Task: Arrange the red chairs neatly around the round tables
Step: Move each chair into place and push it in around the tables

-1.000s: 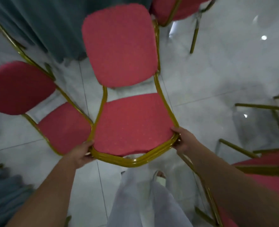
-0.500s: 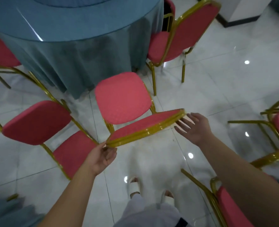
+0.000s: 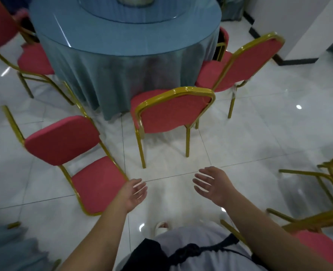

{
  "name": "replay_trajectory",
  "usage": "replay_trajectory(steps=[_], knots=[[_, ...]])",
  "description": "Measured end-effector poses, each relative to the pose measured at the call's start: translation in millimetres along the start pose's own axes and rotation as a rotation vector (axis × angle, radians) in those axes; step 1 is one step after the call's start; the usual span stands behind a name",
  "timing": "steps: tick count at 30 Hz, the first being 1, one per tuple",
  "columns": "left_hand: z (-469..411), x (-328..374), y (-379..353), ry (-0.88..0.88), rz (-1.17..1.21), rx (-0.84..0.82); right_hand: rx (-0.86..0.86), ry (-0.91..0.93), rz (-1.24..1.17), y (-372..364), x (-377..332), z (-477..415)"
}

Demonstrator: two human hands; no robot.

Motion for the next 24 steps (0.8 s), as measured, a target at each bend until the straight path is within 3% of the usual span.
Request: replay_trajectory(steps=[8, 14, 24], knots=[[7, -5, 99, -0.051, 0.215, 0.208, -0.094, -0.066, 0.211, -78, 5, -30], [13, 4, 139, -0.075, 0.312, 0.296, -0.193, -0.217, 0.393, -152, 21, -81], [54, 40, 182, -0.133, 0.513, 0.608, -0.362, -0.448, 0.551, -292, 21, -181]])
Point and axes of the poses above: each hand's wrist, its own z-axis away from the middle knuckle, its own y-axis out of the back of the hand, x = y × z, the point moved 1 cm from there along -z, towards the middle knuckle, and after that the axes turned 5 degrees about -x, right-handed, at the moved point
